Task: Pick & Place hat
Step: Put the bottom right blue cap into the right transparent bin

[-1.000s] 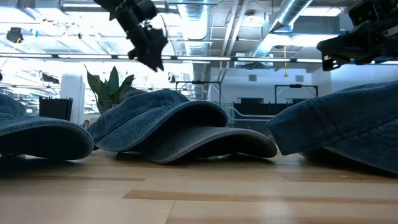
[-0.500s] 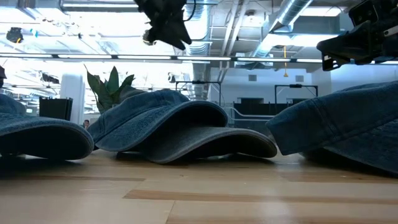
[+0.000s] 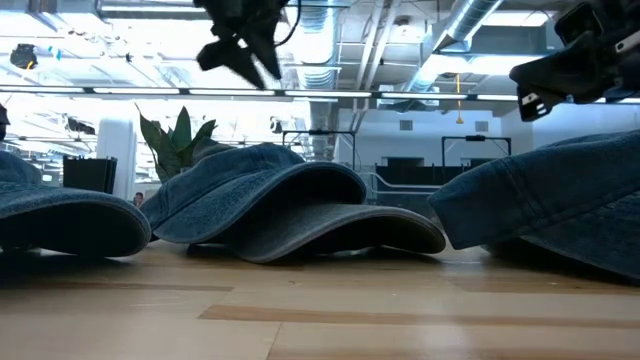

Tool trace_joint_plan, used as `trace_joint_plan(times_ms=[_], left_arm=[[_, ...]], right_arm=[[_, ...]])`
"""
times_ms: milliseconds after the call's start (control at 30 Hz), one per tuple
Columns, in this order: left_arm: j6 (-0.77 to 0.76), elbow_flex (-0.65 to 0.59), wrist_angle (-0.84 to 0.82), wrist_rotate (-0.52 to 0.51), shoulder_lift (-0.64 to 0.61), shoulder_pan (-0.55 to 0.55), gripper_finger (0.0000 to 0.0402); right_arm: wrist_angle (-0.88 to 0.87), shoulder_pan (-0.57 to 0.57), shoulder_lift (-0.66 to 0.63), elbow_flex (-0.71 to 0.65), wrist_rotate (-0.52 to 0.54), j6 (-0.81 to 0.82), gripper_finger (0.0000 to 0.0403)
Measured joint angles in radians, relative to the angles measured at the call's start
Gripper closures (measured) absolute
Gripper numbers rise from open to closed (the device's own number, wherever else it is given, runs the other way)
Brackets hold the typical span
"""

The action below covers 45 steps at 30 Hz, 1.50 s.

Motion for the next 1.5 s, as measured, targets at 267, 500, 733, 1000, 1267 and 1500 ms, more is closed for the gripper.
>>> trace_joint_plan(times_ms=[267,500,733,1000,1267,1500], left_arm=[[-0.089,-0.279,0.174,0.025,-0.086,-0.061,0.0227],[-0.089,-0.439,0.255,-0.003,-0.248,-0.097,0.0227],[-0.088,-0.55,0.253,-0.033,-0.468,-0.098,0.0227],[-0.046,-0.569,0.259,-0.061,-0.59,-0.098,0.0227],[0.005,-0.569,0.29,-0.078,-0.596,-0.098,0.0227],[0.013,-0.569,0.29,-0.078,-0.595,-0.098,0.0227]], right_arm=[[0.005,0.0,0.001,0.0,0.0,0.124,0.0403],[0.087,0.016,0.068,0.072,0.114,0.098,0.0403],[-0.152,0.072,0.389,0.392,0.271,0.152,0.0403],[-0.878,0.072,0.761,0.868,0.274,0.492,0.0403],[-1.192,0.071,0.861,1.006,0.024,0.709,0.0364],[-1.251,0.085,0.858,0.945,-0.087,0.803,0.027]])
